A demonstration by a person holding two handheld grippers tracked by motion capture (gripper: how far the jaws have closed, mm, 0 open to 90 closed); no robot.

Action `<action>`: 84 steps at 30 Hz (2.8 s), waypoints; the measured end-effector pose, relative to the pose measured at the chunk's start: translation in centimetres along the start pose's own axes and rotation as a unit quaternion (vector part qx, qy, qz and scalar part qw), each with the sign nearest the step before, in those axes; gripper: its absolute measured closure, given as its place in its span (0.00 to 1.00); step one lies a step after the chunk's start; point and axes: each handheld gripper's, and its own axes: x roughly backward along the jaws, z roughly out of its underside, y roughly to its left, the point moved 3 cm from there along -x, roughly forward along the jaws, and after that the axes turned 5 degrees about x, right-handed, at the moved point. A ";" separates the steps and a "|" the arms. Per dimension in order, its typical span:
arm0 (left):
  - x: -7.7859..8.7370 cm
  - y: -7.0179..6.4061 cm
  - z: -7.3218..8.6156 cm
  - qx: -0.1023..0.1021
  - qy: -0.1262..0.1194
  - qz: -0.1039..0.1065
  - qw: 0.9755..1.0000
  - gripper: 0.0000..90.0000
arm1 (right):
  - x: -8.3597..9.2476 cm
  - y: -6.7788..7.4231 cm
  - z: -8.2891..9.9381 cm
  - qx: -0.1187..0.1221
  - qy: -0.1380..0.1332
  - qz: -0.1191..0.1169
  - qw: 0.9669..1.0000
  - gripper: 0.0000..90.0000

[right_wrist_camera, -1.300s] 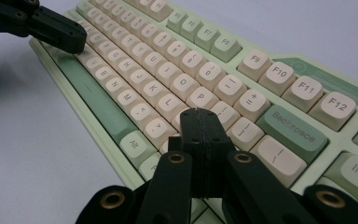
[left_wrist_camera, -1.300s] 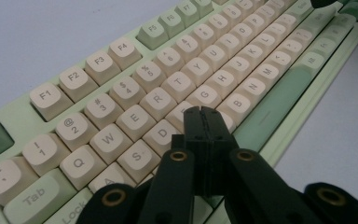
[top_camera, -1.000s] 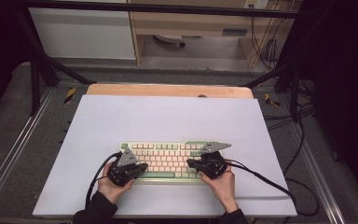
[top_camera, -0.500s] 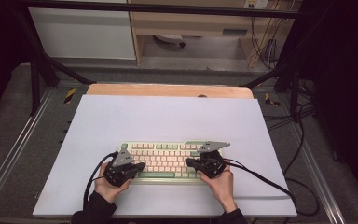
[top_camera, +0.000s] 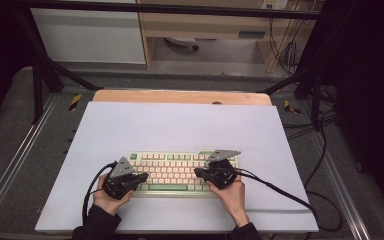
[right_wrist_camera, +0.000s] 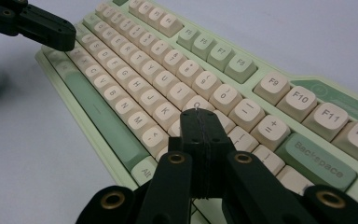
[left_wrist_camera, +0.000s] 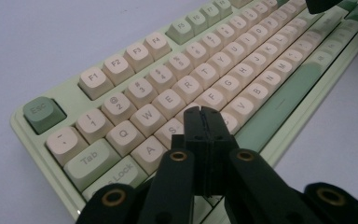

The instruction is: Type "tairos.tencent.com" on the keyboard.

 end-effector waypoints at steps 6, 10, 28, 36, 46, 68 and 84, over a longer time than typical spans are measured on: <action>0.5 0.5 0.2 0.002 -0.002 -0.002 1.000 1.00 | -0.7 0.2 -0.4 0.002 0.000 0.001 1.000 1.00; 0.8 0.8 0.3 0.006 -0.005 -0.003 1.000 1.00 | -1.4 0.5 -0.8 0.004 0.005 0.001 1.000 1.00; 0.9 1.1 0.4 0.011 -0.005 -0.003 1.000 1.00 | -3.8 0.4 -1.6 0.001 0.021 0.014 1.000 1.00; 1.0 1.2 0.4 0.013 -0.007 -0.003 1.000 1.00 | -4.4 0.3 -1.3 0.007 0.026 0.021 0.999 1.00; 1.0 1.2 0.4 0.011 -0.007 -0.004 1.000 1.00 | -3.2 0.8 -1.6 0.014 0.013 0.015 1.000 1.00; 1.0 1.3 0.4 0.013 -0.008 -0.005 1.000 1.00 | -2.6 2.6 -1.4 0.022 0.008 -0.011 1.000 1.00; 1.1 1.4 0.4 0.011 -0.011 -0.006 1.000 1.00 | -3.9 3.6 -1.2 0.027 0.021 -0.022 0.999 1.00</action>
